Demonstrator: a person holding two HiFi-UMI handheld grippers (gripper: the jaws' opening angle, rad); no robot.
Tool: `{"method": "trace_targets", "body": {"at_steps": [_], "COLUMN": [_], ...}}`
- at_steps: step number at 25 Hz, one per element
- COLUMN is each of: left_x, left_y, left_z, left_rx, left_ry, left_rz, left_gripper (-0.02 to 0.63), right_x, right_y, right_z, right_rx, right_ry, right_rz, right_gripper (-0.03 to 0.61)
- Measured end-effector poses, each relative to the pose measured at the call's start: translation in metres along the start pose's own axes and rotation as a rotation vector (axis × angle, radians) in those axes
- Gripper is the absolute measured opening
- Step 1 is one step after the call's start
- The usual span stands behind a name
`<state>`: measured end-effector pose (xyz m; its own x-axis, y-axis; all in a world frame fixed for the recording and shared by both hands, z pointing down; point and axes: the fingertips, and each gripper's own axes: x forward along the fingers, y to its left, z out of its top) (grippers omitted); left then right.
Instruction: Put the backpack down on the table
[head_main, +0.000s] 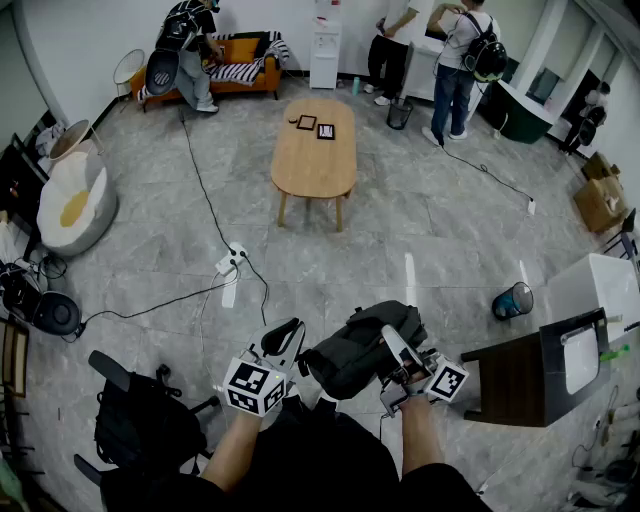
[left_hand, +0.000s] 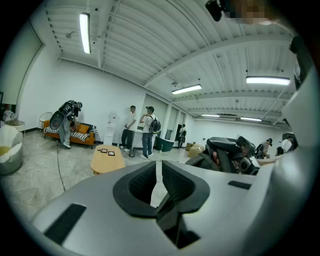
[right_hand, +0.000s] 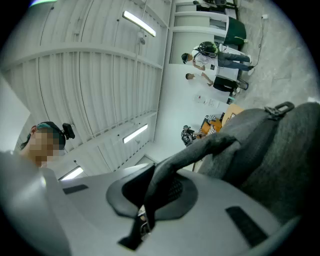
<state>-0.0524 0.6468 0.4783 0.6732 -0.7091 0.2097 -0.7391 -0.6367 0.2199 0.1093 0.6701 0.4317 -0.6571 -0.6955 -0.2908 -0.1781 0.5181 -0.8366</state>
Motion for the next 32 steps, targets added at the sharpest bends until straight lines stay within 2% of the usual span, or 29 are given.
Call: {"method": "trace_targets", "body": {"at_steps": [21,32], "left_x": [-0.011,-0.018], "left_y": [0.012,0.03], "left_z": [-0.003,-0.003], "left_rx": [-0.006,-0.002], "left_ry": [-0.005,-0.004], "left_rz": [-0.005,-0.021], "left_gripper": [0.044,0.044], "right_x": [0.017,0.031], "right_y": [0.002,0.001], "right_z": [-0.022,-0.033], "right_rx": [0.02,0.032], "right_ry": [0.04,0.017], "right_rz": [-0.006,-0.011], "right_gripper": [0.01,0.011]}}
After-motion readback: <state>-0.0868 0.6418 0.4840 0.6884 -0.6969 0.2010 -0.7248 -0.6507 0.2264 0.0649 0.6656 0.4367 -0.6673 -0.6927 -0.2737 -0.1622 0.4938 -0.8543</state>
